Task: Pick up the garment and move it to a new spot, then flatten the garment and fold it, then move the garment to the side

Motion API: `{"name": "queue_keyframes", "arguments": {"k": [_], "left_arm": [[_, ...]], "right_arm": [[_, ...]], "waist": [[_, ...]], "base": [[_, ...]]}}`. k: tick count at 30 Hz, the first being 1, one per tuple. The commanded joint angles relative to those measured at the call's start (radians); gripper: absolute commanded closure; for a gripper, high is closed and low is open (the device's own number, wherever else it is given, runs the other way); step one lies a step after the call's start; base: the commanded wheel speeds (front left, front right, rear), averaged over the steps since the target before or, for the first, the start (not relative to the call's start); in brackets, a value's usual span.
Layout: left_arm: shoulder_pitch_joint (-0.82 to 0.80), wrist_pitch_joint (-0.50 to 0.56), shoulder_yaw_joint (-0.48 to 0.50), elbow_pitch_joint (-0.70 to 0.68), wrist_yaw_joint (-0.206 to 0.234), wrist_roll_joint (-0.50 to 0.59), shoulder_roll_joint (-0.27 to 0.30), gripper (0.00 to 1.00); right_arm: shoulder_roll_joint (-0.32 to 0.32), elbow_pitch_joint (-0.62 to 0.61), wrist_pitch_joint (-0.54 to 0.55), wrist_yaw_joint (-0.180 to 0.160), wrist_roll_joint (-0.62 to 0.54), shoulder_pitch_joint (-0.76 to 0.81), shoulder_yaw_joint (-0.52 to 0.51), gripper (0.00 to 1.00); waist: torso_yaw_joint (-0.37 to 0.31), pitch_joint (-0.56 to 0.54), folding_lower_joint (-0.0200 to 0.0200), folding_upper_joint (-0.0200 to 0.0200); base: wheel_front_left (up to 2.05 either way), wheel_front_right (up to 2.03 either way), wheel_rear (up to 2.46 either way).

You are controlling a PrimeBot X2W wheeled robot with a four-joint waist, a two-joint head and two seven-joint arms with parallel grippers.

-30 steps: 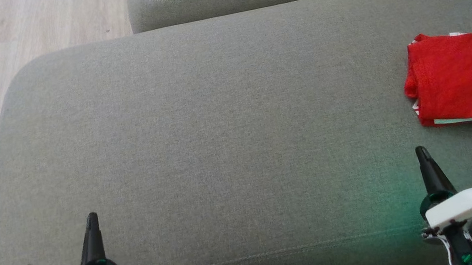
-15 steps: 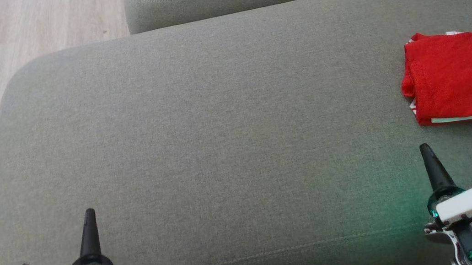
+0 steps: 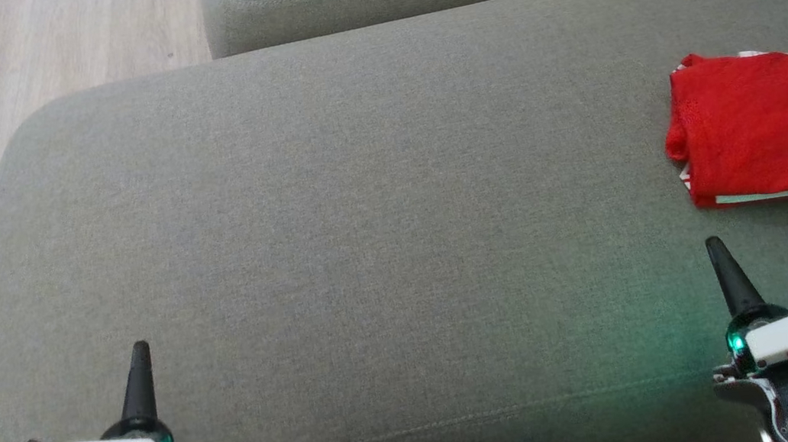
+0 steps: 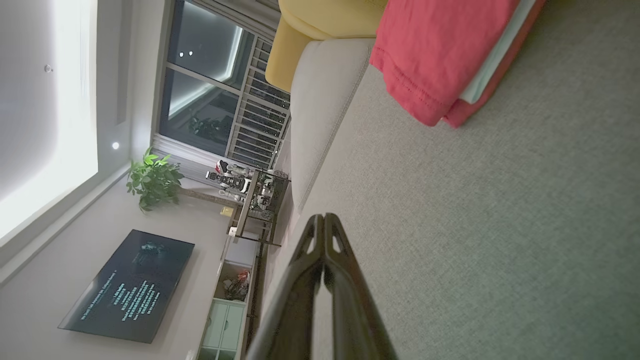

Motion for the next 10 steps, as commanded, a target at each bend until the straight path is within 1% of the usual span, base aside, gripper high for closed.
{"name": "queue_keyframes", "arguments": {"k": [1,10], "left_arm": [[-0.058,0.012,0.031,-0.028,-0.007,-0.025,0.014,1.00],[-0.070,0.039,0.046,-0.025,-0.008,-0.111,0.014,1.00]], "right_arm": [[-0.004,-0.044,0.010,0.000,0.030,-0.052,0.009,1.00],[-0.004,-0.051,0.036,0.000,0.134,-0.053,0.002,1.00]], "waist": [[-0.001,0.000,0.0000,0.0000],[-0.006,0.000,0.0000,0.0000]], "base": [[0.00,0.00,0.00],[0.00,0.00,0.00]]}}
